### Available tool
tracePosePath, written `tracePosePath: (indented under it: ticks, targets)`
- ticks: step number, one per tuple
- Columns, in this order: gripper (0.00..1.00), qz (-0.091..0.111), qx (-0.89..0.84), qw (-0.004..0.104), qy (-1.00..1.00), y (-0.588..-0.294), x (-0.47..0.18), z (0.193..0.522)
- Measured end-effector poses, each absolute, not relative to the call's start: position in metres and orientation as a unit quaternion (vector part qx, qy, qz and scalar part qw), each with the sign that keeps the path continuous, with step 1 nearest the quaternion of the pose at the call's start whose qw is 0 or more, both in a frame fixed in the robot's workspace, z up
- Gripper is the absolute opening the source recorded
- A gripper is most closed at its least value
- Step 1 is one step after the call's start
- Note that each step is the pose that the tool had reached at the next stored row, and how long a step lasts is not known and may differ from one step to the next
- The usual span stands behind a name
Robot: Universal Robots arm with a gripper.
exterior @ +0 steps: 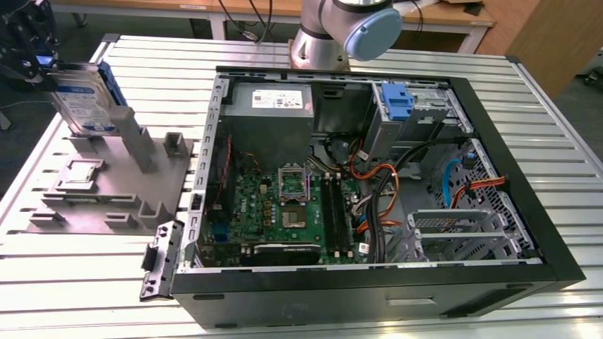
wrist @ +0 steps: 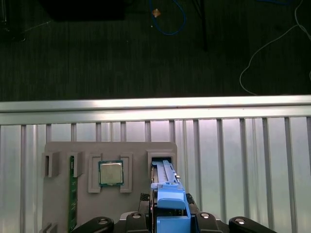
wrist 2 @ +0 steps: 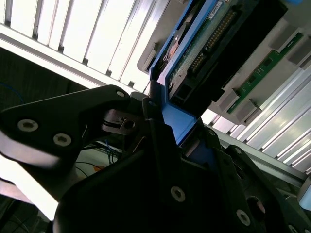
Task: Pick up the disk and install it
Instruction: 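Pick up the disk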
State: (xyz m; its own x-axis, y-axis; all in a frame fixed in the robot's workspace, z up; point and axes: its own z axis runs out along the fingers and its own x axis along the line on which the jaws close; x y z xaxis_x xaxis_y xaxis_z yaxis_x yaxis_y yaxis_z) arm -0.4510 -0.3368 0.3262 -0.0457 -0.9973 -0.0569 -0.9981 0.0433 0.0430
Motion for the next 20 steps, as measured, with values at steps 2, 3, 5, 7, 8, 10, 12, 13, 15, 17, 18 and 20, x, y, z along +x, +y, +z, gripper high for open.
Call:
tracePosePath:
  ticks: [2, 3, 5, 7, 8, 10, 12, 13, 15, 17, 18, 20]
  targets:
    - [0.37, 0.035, -0.691, 0.006, 0.722, -0.3368, -0.451, 0.3266]
    - [0.37, 0.035, -0.691, 0.006, 0.722, -0.3368, -0.451, 0.3268]
    - [0.37, 0.035, -0.691, 0.006, 0.722, -0.3368, -0.4511, 0.3282]
    - [0.37, 0.035, -0.691, 0.006, 0.722, -0.3368, -0.451, 0.3283]
    - [0.37, 0.035, -0.691, 0.006, 0.722, -0.3368, -0.4511, 0.3284]
    - [0.37, 0.035, -0.691, 0.006, 0.722, -0.3368, -0.451, 0.3297]
    - [0.37, 0.035, -0.691, 0.006, 0.722, -0.3368, -0.451, 0.3308]
    - [0.37, 0.035, -0.691, 0.006, 0.722, -0.3368, -0.451, 0.3309]
    - [0.37, 0.035, -0.691, 0.005, 0.722, -0.3369, -0.451, 0.3314]
    - [0.37, 0.035, -0.691, 0.005, 0.722, -0.3368, -0.451, 0.3319]
    - [0.37, 0.035, -0.691, 0.005, 0.722, -0.3368, -0.451, 0.332]
    - [0.37, 0.035, -0.691, 0.005, 0.722, -0.3368, -0.451, 0.3322]
